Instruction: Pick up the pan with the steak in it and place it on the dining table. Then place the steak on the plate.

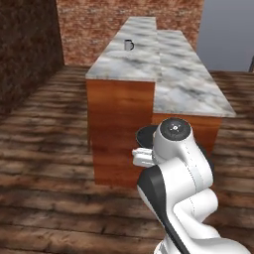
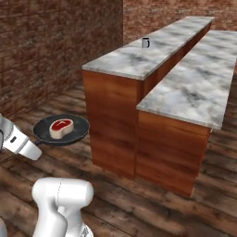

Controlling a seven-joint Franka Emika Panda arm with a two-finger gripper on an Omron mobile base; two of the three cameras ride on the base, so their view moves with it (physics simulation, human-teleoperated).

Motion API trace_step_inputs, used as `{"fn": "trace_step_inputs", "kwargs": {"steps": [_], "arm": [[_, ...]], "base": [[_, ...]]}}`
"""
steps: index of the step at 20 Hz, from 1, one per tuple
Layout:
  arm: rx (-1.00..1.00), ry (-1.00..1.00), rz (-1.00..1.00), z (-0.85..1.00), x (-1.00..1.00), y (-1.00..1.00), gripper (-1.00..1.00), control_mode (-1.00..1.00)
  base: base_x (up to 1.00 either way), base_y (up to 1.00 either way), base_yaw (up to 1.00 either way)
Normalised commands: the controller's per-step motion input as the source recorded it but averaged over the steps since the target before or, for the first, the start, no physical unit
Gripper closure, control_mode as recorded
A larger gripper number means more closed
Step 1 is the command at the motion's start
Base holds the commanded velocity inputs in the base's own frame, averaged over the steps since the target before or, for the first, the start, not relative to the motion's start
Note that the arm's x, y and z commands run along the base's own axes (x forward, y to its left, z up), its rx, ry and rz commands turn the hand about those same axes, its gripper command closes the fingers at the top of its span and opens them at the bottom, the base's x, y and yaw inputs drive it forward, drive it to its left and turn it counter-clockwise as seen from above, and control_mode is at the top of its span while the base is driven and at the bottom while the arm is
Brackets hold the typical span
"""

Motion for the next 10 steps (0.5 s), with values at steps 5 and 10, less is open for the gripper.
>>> {"fn": "trace_step_inputs", "kwargs": {"steps": [5, 10], "arm": [[0.0, 0.0, 0.0, 0.0, 0.0, 0.0, 1.0, 1.0], [0.0, 0.0, 0.0, 0.0, 0.0, 0.0, 1.0, 1.0]], "base": [[-0.07, 0.03, -0.34], [-0.06, 0.19, -0.03]]}}
